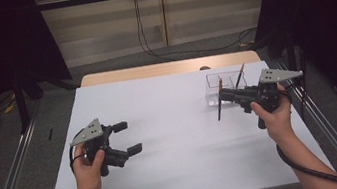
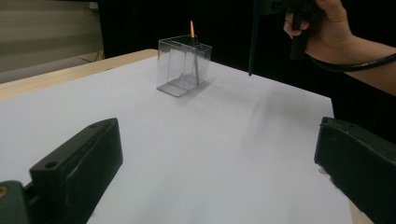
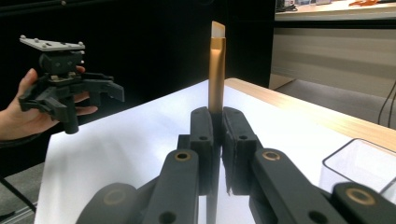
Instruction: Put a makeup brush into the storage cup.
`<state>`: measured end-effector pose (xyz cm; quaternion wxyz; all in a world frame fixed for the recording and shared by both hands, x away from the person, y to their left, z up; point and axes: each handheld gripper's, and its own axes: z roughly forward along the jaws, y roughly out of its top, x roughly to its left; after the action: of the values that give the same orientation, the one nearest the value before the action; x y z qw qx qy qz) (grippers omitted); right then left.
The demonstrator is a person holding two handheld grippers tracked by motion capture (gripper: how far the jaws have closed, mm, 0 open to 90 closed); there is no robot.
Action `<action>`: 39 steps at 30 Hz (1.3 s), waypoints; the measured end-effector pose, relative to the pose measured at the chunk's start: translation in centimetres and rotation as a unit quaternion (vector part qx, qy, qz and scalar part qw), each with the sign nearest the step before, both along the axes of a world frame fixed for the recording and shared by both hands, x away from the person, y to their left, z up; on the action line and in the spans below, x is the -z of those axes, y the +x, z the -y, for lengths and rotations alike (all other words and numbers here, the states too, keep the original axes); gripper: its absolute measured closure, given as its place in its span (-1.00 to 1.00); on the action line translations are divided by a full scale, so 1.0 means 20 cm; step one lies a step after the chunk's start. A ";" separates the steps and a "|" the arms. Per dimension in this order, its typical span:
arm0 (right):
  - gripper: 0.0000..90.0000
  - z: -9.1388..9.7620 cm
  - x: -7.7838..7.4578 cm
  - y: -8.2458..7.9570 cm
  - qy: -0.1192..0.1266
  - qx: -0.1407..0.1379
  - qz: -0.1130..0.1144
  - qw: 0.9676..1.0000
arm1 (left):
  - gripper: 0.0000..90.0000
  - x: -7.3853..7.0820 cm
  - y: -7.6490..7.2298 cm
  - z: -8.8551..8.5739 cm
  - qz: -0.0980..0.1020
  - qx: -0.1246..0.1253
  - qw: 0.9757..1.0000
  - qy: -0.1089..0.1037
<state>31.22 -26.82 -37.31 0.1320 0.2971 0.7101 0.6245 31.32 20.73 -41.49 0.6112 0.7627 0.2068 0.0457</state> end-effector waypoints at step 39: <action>0.85 0.09 -0.02 0.07 -0.014 0.033 0.009 0.999 | -0.98 0.04 -0.07 -0.23 0.021 -0.057 0.998 0.016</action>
<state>32.62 -28.57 -36.99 0.1630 0.3130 0.7075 0.6124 29.99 25.31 -42.34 0.5992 0.7586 0.2358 0.0997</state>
